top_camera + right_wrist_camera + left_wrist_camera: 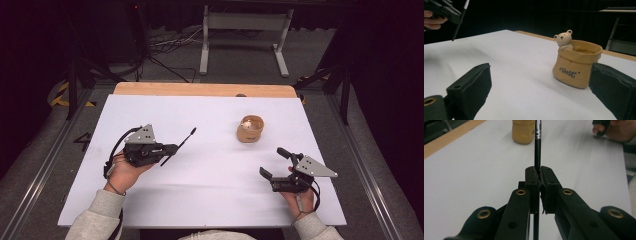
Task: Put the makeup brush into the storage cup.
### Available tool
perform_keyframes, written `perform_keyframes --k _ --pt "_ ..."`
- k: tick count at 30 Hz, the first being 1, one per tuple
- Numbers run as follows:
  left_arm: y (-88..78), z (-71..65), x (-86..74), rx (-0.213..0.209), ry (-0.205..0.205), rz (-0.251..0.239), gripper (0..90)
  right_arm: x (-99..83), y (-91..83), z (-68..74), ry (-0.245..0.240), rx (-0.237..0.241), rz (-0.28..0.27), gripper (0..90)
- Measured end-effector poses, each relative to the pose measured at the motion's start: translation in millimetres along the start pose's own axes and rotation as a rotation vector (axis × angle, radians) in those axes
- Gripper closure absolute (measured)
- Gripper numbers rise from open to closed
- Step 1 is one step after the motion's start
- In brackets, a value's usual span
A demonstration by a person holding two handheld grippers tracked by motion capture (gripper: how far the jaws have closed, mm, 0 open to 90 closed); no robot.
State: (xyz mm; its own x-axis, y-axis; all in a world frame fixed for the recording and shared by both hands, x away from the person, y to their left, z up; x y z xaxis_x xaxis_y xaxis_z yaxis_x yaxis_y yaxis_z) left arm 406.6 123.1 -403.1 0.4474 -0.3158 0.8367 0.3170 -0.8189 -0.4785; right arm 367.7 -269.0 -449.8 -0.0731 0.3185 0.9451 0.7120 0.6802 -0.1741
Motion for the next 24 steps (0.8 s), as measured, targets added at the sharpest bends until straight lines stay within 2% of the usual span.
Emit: perform_keyframes --k 1,3,4,7,10,15,18,24 --pt "0.0 0.0 0.0 0.000 0.000 0.000 85.0 -0.2 -0.4 -0.3 0.005 -0.001 0.000 5.3" --pt "0.1 -0.2 -0.9 -0.028 -0.010 -0.052 85.0 -0.5 -0.4 -0.6 0.007 0.000 -0.001 5.4" --pt "0.1 -0.2 -0.9 -0.028 -0.010 -0.052 85.0 -0.5 -0.4 -0.6 0.007 0.000 -0.001 5.4" --pt "1.9 -0.5 -2.7 -0.091 -0.033 -0.124 85.0 -0.3 -0.2 -0.1 0.001 0.008 -0.003 6.2" --pt "8.3 0.1 -8.8 -0.114 -0.042 -0.164 85.0 0.2 0.2 1.2 -0.002 0.015 -0.001 6.3" --pt "11.6 -1.7 -11.7 -0.133 -0.047 -0.199 85.0 -0.1 0.2 0.9 0.001 0.014 -0.002 6.3" --pt "14.0 -4.8 -10.7 -0.151 -0.035 -0.225 85.0 -0.1 0.6 1.1 -0.004 0.017 -0.002 6.3" --pt "27.4 -11.6 -8.6 -0.184 -0.037 -0.240 85.0 0.5 0.0 1.1 -0.001 0.018 -0.004 6.3"
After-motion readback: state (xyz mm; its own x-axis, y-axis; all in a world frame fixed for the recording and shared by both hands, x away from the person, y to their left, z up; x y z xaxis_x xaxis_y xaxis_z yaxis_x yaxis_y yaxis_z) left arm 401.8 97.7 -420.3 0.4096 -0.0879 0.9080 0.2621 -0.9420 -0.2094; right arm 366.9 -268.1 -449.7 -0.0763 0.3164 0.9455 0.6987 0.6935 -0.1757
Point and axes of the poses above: each handheld gripper's, and its own axes: y roughly forward along the jaws, x roughly out of its top, z roughly to its left, the point moved 5 cm from there along y, roughly forward along the jaws, and after that the axes turned 15 degrees about -y, right-handed, at the moved point
